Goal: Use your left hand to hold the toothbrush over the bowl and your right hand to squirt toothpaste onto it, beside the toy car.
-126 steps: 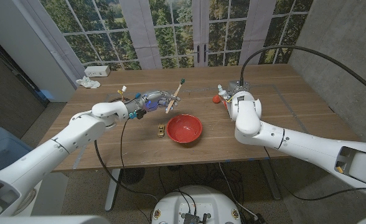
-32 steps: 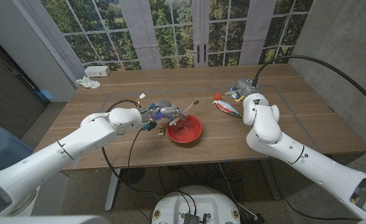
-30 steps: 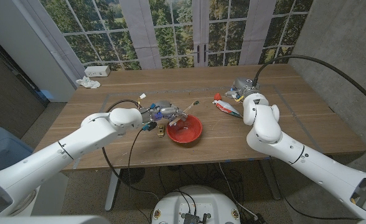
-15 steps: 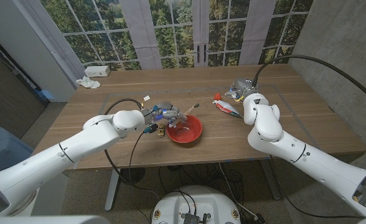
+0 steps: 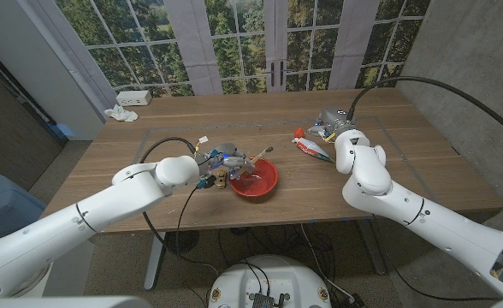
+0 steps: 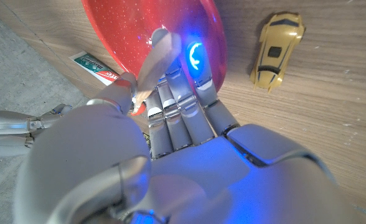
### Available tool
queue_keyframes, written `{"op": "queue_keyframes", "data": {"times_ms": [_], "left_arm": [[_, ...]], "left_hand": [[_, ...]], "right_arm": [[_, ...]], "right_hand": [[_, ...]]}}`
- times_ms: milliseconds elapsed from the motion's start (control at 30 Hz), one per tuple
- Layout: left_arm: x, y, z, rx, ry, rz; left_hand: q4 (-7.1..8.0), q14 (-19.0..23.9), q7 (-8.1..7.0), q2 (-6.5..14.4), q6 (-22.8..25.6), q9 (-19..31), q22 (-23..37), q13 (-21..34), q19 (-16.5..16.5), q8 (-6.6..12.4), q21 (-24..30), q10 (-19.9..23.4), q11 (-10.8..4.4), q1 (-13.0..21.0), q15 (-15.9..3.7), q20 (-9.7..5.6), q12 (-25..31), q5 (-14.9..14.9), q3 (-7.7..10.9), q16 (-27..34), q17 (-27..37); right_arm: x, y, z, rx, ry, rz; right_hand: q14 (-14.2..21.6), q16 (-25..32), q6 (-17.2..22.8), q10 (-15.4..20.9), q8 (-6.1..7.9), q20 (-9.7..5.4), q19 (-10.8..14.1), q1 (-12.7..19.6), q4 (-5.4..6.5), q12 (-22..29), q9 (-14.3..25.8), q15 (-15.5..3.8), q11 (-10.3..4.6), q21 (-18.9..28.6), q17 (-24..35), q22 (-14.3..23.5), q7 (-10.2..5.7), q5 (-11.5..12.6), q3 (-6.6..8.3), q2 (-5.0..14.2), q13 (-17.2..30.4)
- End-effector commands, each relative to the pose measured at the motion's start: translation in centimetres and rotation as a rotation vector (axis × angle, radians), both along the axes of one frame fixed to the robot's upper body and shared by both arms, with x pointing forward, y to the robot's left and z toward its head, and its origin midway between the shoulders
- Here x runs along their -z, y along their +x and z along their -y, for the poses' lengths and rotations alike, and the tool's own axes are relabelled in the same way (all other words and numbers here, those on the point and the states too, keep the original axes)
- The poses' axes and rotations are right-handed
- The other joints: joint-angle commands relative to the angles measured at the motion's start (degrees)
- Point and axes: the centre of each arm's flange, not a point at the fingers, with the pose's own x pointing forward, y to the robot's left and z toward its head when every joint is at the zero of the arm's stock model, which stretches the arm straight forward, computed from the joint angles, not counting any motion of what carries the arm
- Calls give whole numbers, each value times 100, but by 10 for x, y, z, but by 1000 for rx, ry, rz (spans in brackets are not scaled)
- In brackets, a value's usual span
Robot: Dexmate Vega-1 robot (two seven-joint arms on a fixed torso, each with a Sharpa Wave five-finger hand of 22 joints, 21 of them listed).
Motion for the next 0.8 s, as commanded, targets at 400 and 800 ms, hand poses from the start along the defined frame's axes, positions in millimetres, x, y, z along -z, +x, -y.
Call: {"op": "queue_keyframes", "data": {"times_ms": [400,800], "left_arm": [[6,-6,7,-63,125,-3],[7,-3,7,-80,164,26]], "left_hand": [[-5,286,72,397,-9,-58,-4,-100,26,9,10,495,-631,501,-322,-789,8,28,-55,133,-49],[-36,115,240,201,-261,-205,-75,-286,13,-40,-4,134,-534,529,-310,-782,-52,-41,-219,230,-180]], "right_arm": [[10,-12,3,-25,2,12],[9,-12,0,-56,-21,9]], "right_hand": [[10,49,-11,43,-4,-6,-22,-36,-61,-19,5,-230,7,-9,-24,6,2,44,-2,45,17],[5,76,3,69,7,-17,-23,-46,-64,-18,4,-237,7,-15,-28,6,10,41,-22,61,17]]}}
